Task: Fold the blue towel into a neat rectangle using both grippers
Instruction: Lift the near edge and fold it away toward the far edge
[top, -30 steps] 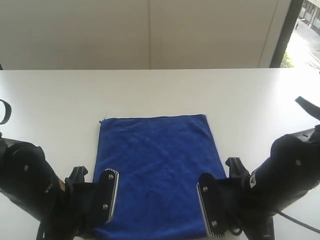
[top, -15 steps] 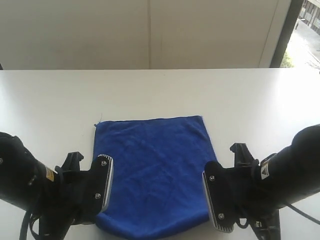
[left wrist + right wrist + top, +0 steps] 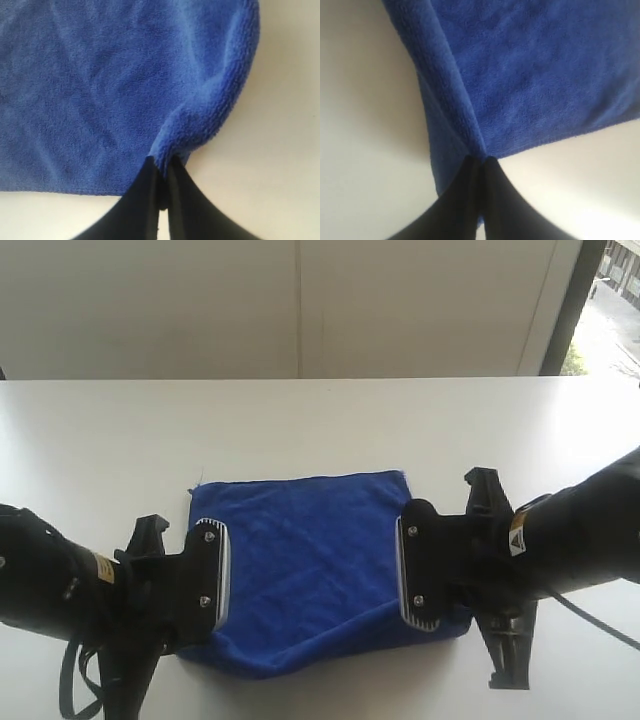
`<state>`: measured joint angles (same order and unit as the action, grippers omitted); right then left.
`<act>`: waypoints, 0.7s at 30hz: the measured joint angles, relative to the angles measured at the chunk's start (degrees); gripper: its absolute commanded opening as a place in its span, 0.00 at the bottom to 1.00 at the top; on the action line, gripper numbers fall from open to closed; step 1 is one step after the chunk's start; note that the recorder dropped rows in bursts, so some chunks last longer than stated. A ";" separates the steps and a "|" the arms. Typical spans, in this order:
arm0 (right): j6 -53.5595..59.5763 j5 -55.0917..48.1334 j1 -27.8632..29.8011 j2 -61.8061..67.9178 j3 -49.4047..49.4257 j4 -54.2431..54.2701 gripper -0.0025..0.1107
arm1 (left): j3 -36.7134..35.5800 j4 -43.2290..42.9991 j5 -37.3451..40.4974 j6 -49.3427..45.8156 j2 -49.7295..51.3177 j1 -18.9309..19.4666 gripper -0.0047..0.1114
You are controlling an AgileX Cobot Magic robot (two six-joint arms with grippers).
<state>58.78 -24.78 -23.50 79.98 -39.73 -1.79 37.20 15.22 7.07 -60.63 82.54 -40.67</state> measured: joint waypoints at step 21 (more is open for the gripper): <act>-3.75 8.27 0.00 7.92 -5.05 -1.51 0.02 | 0.00 0.00 -5.64 3.14 -0.12 5.60 0.04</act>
<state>55.03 -16.51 -23.50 87.90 -44.78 -3.30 37.20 15.22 1.43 -57.50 82.42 -35.08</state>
